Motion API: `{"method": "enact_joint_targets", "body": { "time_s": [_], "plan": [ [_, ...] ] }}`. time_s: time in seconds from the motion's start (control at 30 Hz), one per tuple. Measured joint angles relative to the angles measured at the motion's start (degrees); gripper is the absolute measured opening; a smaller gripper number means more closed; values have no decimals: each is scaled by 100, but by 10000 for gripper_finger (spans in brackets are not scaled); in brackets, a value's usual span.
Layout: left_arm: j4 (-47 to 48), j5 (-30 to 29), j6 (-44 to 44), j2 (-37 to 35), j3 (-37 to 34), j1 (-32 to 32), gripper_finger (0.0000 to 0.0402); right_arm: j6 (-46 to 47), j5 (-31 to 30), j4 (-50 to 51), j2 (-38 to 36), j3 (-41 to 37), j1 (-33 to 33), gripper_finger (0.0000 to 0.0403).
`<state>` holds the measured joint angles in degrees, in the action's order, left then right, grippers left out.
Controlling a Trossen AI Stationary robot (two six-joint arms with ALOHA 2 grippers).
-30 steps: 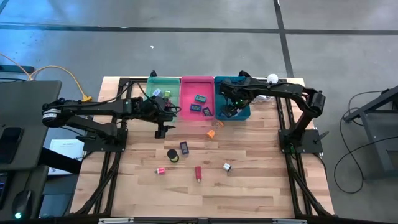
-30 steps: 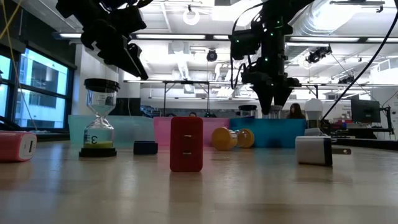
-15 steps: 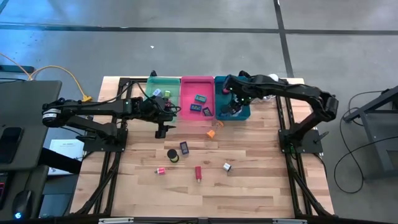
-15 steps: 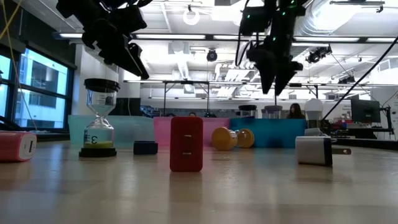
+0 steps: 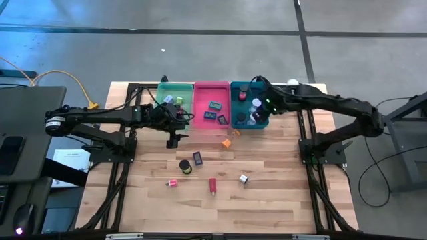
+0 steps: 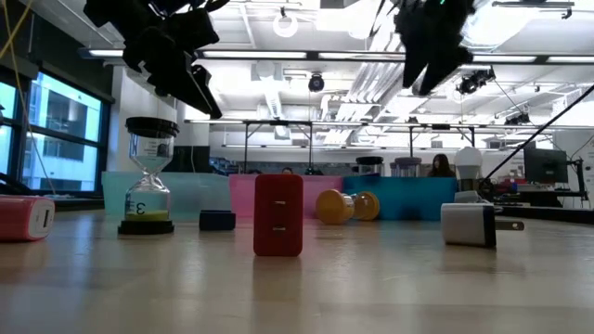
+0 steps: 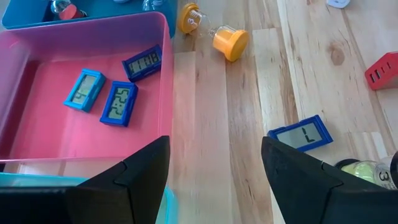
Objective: Pick & Place Office items
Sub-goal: Put the white black adapter into the green bin
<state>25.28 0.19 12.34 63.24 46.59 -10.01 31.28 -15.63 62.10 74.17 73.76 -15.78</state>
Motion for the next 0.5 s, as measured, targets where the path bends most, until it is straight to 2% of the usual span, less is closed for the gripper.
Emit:
{"method": "enact_joint_targets", "body": {
  "time_s": [0.2,0.37,0.5],
  "plan": [
    [0,0,2,1,0,-1,246,676,-685,247,-348,0,1164,246],
    [0,1,2,0,-2,1,246,1100,-1145,295,-335,-34,2223,246],
    [33,139,4,0,-1,1,246,1544,-1383,20,-251,-366,3098,246]
  ]
}}
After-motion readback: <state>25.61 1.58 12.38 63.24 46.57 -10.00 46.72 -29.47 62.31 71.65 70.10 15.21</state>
